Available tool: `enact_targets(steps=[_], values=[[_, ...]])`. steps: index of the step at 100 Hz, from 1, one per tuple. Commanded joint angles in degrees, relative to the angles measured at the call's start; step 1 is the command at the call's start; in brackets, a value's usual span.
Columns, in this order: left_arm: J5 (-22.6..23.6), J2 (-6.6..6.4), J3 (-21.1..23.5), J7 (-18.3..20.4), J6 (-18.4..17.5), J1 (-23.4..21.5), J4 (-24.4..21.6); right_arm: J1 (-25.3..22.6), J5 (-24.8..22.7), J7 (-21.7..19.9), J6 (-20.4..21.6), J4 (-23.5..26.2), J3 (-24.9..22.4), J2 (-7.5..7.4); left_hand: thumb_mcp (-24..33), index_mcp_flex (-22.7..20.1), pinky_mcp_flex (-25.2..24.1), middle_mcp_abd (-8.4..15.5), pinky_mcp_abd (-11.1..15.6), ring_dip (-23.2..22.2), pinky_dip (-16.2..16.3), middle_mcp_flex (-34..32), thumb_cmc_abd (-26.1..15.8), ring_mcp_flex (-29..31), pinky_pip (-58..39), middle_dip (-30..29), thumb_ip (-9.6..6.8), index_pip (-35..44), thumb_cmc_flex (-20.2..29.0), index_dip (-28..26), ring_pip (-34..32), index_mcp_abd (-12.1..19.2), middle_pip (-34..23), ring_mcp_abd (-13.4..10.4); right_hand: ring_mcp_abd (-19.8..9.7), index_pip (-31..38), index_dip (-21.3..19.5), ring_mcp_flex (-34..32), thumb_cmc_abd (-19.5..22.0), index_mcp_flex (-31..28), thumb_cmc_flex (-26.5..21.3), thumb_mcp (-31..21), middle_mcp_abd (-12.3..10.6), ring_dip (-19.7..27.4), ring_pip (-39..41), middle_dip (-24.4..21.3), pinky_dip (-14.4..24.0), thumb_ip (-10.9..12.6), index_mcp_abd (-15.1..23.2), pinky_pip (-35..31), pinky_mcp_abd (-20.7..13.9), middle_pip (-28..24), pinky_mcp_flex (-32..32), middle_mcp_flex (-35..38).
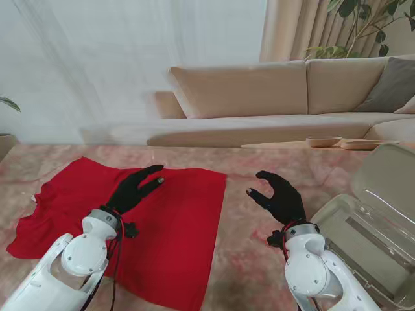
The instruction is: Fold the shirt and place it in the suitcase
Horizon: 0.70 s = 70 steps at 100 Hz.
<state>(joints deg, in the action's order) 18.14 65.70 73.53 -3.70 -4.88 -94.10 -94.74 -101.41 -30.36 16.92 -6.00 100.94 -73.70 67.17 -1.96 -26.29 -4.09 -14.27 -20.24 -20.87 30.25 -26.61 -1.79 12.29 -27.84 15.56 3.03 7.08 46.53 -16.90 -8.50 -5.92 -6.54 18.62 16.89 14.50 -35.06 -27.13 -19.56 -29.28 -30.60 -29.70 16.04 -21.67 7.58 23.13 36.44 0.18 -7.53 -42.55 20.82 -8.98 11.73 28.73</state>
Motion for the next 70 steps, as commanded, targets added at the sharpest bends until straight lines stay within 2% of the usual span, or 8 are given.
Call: enact_targets(steps=[1,70], values=[[0.0,0.00,-0.1,0.0,0.1,-0.3,0.2,-0.3,0.4,-0.9,-0.5,-0.2,0.1,0.01,-0.7,-0.6,-0.2,1.0,0.9,0.5,-0.6,2.0,-0.8,-1.8,1.7,-0.9,-0.01,-0.1,-0.1,0.1,1.4,0.5,0.4,-3.1,-2.2,0.1,0.0,-0.2,-0.2,-0.6,-1.1,0.9,0.4,0.6,-0.3,-0.7,-0.3,1.0,-0.1,-0.9,-0.8,-0.3,-0.2,0.0],[-1.3,0.05,-0.6,0.7,0.1,1.5,2.1,0.5,1.1,-2.9,-1.4,-0.5,0.4,-0.26,-0.7,-0.6,-0.2,1.0,0.8,0.5,-0.6,1.8,-0.8,-1.7,1.6,-0.8,-0.01,-0.1,0.0,0.1,1.4,0.6,0.3,-3.2,-2.2,0.1,0.0,-0.3,0.0,-0.6,-1.2,1.0,0.4,0.6,-0.3,-0.7,-0.3,1.0,-0.2,-0.9,-0.9,-0.2,-0.2,0.0]])
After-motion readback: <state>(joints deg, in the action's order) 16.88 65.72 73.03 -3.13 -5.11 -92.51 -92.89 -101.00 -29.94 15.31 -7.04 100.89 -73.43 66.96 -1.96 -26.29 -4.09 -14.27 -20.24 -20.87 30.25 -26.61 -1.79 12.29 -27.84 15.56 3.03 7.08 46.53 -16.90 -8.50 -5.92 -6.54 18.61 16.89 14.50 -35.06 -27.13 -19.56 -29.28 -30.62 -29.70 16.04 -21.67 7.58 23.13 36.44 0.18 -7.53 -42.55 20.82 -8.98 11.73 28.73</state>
